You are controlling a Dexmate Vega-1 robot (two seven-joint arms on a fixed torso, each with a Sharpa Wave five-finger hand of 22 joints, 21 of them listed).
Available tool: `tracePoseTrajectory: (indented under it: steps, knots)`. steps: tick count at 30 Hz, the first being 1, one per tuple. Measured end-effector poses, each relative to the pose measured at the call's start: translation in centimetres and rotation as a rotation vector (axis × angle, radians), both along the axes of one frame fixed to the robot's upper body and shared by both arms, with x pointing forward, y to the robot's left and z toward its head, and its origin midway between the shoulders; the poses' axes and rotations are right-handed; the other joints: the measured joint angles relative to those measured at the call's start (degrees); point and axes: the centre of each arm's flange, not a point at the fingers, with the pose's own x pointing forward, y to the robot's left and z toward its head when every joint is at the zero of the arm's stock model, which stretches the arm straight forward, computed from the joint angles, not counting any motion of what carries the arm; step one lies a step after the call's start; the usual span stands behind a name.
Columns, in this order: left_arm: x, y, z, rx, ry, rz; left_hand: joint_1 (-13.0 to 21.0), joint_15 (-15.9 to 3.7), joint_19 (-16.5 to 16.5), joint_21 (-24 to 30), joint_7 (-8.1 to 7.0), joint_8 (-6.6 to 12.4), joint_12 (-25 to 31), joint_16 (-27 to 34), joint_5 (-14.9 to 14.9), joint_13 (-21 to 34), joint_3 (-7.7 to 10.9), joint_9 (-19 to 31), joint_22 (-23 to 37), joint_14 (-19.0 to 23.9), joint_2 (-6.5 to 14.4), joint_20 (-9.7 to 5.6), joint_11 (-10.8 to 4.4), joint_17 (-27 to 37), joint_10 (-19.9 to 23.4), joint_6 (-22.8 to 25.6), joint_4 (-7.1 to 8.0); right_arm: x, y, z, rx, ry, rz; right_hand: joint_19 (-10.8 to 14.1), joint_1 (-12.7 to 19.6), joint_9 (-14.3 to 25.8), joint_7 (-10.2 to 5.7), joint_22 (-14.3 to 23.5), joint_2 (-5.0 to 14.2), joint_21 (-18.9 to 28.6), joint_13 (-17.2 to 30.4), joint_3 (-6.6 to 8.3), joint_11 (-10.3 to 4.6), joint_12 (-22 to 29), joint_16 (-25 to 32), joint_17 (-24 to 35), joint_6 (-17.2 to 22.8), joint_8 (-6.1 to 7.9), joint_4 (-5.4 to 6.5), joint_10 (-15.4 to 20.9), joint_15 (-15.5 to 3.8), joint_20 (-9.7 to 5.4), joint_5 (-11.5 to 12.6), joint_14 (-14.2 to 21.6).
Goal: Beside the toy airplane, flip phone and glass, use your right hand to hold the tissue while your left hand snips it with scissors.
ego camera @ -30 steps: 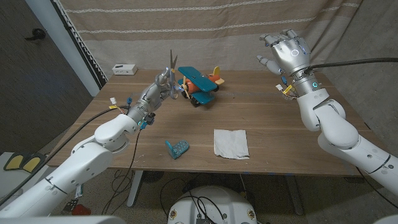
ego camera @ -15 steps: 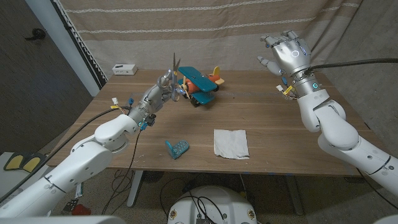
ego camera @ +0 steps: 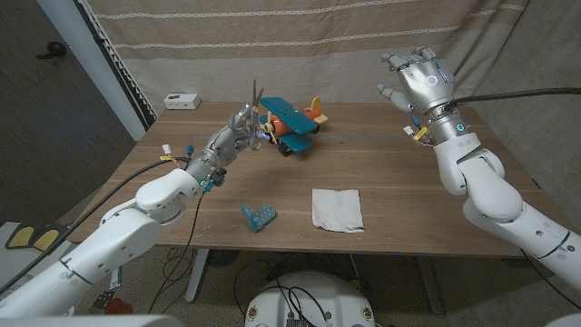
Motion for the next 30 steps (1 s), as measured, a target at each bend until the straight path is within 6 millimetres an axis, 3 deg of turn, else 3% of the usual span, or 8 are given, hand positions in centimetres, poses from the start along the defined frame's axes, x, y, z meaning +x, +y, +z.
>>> tracePoseTrajectory:
  steps: [2, 6, 9, 30]
  knots:
    - [-0.2, 0.2, 0.0, 0.002, -0.003, 0.006, 0.0, 0.0, 0.04, 0.0, 0.0, 0.03, 0.0, 0.0, 0.0, 0.0, 0.0, 0.0, 0.0, 0.0, 0.0, -0.04, 0.0, 0.0, 0.0, 0.0, 0.0, 0.0, 0.0, -0.2, 0.004, 0.007, -0.002, -0.01, -0.01, 0.0, 0.0, 0.0, 0.0, 0.0, -0.02, -0.11, 0.08, 0.0, -0.03, -0.07, 0.0, 0.0, -0.11, -0.52, -0.1, 0.01, 0.0, -0.39]
    - [-0.3, 0.4, 0.0, 0.004, -0.007, 0.013, 0.0, 0.0, 0.21, 0.0, 0.02, 0.16, 0.0, 0.0, 0.0, 0.0, 0.0, 0.0, 0.0, 0.0, 0.0, -0.21, 0.0, 0.0, 0.0, 0.03, 0.0, -0.1, 0.0, -0.5, 0.014, 0.017, 0.006, -1.46, -2.07, -0.39, -0.64, -0.1, -0.87, -1.68, -0.49, -1.41, 0.01, 0.0, -2.9, -1.16, -0.64, -1.36, 0.48, -0.83, 0.26, 5.17, 0.0, -6.56]
    - [-0.4, 0.6, 0.0, 0.005, -0.011, 0.021, 0.0, 0.0, 0.21, 0.01, 0.2, 0.17, 0.0, 0.0, 0.0, 0.0, 0.0, 0.0, 0.0, 0.0, 0.0, -0.21, 0.0, 0.0, 0.0, 0.21, 0.0, -0.2, 0.0, -0.7, 0.025, 0.028, 0.016, -2.61, -2.58, -0.66, -0.85, -0.4, -1.38, -2.91, -0.54, -1.78, -0.43, 0.0, -4.55, -1.61, -0.85, -2.04, 0.43, -1.27, 0.46, 6.68, 0.0, -10.14]
    - [-1.1, 1.5, 0.1, 0.004, -0.022, 0.055, 0.31, 0.0, 0.21, -0.42, -0.1, -0.23, 0.97, 0.0, 0.0, 0.0, 0.0, 0.27, 0.28, 0.0, -0.31, -0.22, -0.01, 0.0, 0.0, 0.51, 0.0, -0.6, 0.4, -1.7, 0.053, 0.132, 0.085, -4.12, -2.85, -1.33, -1.87, -0.4, -1.65, -4.66, -1.97, -2.62, -1.13, -1.78, -4.93, -1.98, -1.44, -3.15, 0.06, -4.21, 0.6, 5.72, 0.65, -11.05]
